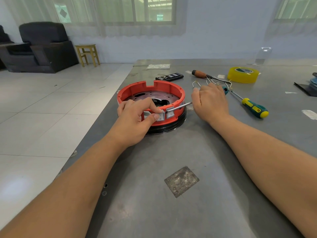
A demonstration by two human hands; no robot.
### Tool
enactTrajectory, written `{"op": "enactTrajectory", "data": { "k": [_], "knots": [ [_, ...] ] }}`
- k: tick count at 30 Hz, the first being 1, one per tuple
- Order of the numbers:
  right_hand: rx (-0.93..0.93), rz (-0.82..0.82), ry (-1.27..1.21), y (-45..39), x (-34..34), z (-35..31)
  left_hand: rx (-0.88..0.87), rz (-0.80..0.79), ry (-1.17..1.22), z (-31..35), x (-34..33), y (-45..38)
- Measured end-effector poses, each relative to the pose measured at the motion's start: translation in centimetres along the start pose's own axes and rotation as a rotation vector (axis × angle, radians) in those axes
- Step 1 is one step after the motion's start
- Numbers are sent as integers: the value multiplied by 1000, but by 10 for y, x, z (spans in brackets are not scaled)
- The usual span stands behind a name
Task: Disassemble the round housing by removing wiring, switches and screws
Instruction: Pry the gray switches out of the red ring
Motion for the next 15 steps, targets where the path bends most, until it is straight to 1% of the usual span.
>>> {"op": "enactTrajectory", "data": {
  "k": [3,6,10,15],
  "knots": [
    [0,-71,59,6,7,-1,-11,14,13,-1,0,2],
    [42,-124,121,21,23,1,-33,25,18,-2,0,4],
    [127,-113,175,57,41,3,-75,88,28,-2,-1,5],
    [106,-167,209,79,48,0,-80,116,24,-2,-2,4]
  ]
}}
Point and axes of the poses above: each hand's wrist, its own y-axis away from the middle knuckle, its own x-axis out of the back of the hand, z = x × y, the point moved 2 cm from there along -y, towards the middle knuckle, and after that the axes turned 14 degrees about x, right-handed, at the moved point
